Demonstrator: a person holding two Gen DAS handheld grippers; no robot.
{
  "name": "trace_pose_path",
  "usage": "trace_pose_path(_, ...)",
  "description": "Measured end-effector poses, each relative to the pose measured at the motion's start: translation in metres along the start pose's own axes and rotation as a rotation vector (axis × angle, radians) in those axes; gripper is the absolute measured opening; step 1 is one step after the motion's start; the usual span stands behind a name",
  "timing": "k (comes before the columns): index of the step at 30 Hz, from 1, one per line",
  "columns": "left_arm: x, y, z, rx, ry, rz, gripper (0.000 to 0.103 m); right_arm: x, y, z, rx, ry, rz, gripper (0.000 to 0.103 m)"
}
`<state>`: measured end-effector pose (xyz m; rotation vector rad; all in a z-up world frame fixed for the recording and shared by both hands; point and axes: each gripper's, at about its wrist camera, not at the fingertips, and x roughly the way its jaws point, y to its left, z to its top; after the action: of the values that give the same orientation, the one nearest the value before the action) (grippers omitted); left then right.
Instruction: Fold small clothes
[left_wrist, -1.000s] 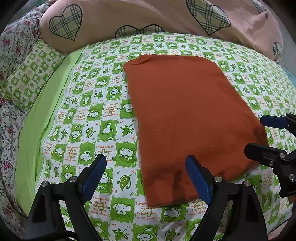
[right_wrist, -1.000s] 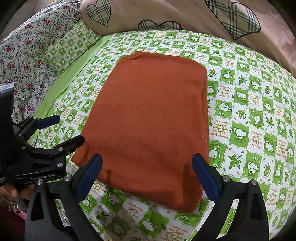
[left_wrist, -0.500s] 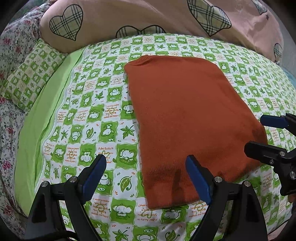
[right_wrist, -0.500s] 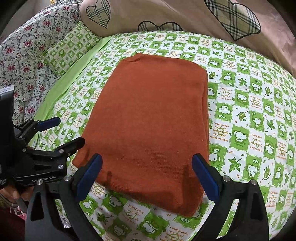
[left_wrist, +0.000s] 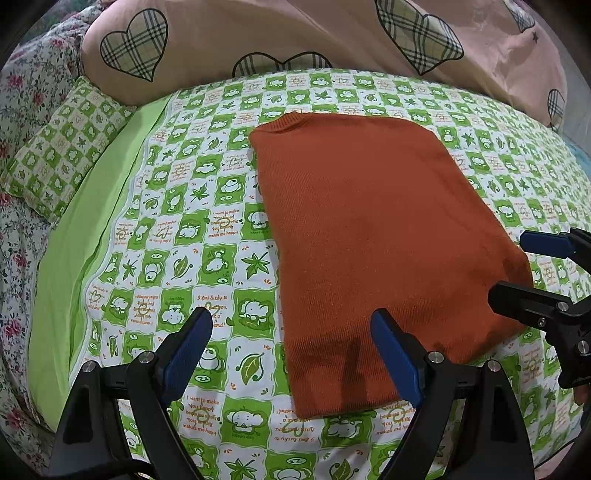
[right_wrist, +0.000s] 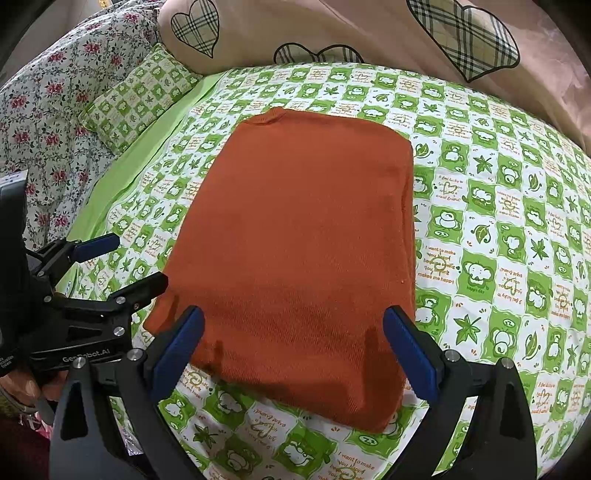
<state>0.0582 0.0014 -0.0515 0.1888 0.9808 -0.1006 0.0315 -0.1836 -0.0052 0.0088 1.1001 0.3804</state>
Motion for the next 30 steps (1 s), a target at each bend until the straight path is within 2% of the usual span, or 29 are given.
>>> trace_pose_path(30,-0.0005,-0.0034,0.0013,-0.019,0.005,-0.002,0.088,-0.001,-0.0039,-0.0014,0.021,0.0,-0.006,0.097)
